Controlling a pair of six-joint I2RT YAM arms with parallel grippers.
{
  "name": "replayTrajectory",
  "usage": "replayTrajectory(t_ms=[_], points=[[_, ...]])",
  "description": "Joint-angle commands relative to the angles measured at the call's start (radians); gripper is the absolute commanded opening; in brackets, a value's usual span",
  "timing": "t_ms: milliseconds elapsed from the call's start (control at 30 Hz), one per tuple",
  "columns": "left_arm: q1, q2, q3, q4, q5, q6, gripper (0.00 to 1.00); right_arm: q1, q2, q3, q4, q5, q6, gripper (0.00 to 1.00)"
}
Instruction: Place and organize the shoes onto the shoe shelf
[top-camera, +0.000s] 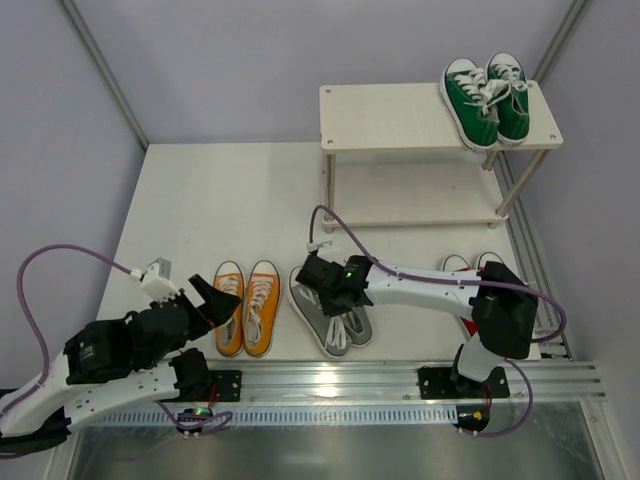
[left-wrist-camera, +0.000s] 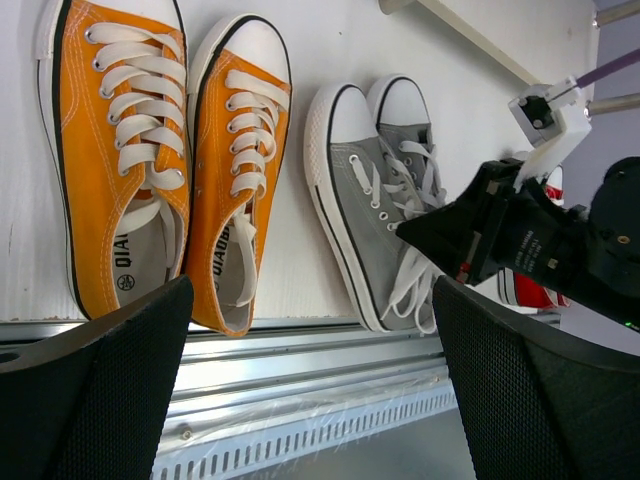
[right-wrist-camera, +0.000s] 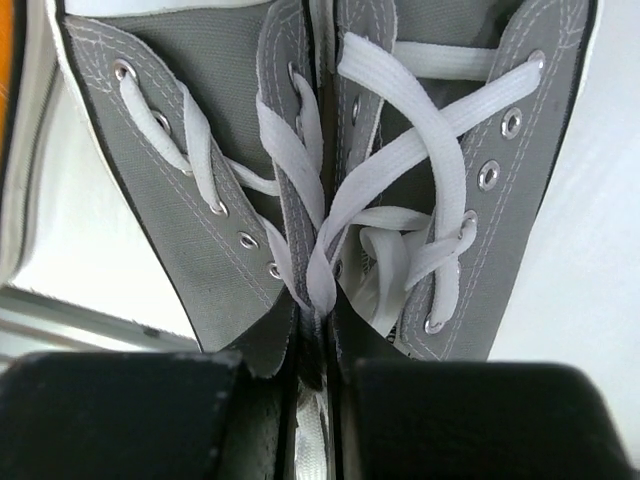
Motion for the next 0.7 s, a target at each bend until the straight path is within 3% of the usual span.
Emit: replayTrajectory(t_ms=[0, 267, 433, 567, 667], points=[[-0.003, -0.013, 0.014, 0.000, -0.017, -0.007, 0.99, 0.014, -0.171, 0.109, -0.112, 0.079, -0.077, 0.04], [-0.003, -0.024, -0.001, 0.012, -0.033, -0.001, 0.99, 0.034, -0.394, 0.250, -0.308, 0.050, -0.153, 0.04], [-0.003, -0.004, 0.006, 0.023, -0.031, 0.014, 0.99, 0.046, -0.466, 0.465, -0.398, -0.027, -0.258, 0.04], [-0.003, 0.013, 0.005, 0.037, -0.028, 0.025, 0.99, 0.053, -0.411, 0.724, -0.504, 0.115, -0.336, 0.04], [-0.003, 0.019, 0.005, 0.054, -0.024, 0.037, 0.99, 0.053, -0.310, 0.948, -0.550, 0.331, -0.403, 0.04]])
